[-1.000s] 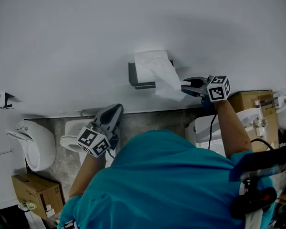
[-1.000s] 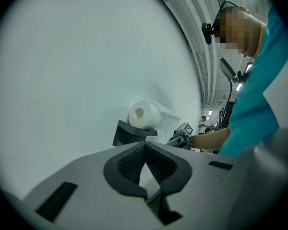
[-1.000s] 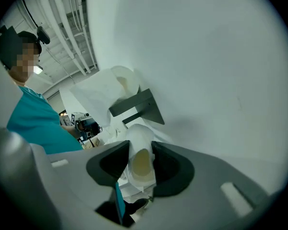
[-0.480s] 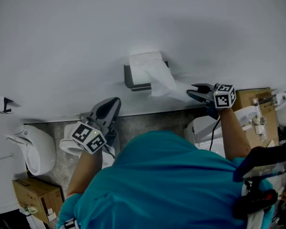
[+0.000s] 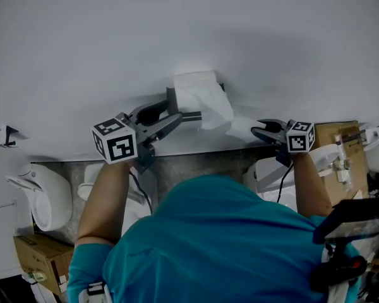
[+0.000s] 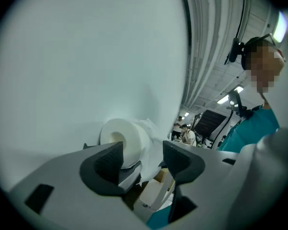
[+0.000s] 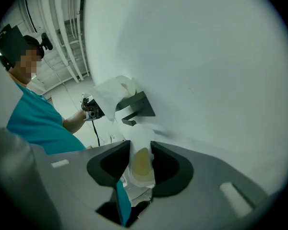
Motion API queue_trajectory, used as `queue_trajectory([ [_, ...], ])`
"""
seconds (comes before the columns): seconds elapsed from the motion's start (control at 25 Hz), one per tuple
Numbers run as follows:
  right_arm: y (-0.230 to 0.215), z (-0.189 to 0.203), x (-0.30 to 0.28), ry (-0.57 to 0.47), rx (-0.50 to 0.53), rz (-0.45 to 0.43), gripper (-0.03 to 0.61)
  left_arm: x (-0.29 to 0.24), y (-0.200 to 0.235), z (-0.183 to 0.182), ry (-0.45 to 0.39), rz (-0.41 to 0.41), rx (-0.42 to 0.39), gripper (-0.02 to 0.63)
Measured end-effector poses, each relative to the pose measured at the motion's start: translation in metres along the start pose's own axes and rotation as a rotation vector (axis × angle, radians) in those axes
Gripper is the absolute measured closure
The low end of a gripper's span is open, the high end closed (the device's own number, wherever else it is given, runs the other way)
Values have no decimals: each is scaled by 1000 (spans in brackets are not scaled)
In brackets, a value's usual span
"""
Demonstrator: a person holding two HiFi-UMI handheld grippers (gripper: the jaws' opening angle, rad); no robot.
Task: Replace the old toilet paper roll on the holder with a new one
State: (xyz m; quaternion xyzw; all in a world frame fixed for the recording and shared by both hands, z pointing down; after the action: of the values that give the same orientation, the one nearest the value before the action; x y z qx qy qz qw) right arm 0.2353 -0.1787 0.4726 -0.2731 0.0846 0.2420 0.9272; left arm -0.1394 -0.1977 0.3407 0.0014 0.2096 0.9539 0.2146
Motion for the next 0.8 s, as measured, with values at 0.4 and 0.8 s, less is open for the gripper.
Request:
queue_trajectory([
  [0.4,0,4,10,-19,-7,10,446,-17,4,-14,81,-123,-200,329],
  [0.8,7,1,7,-22,-6,-3,447,-50,-39,-44,472,-178,-1035,212],
])
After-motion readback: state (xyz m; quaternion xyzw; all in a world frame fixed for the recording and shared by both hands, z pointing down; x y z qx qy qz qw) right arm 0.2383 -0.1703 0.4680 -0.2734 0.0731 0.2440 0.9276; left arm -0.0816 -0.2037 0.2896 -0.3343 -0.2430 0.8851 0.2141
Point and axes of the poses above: the fingertips, and each gripper's own axes: x backward along the fingers, y to its left, z out of its underside, the point moved 8 cm from there along x, backward along the fingers, and after that the axes turned 3 degrees about -y, right-handed, at the moved point
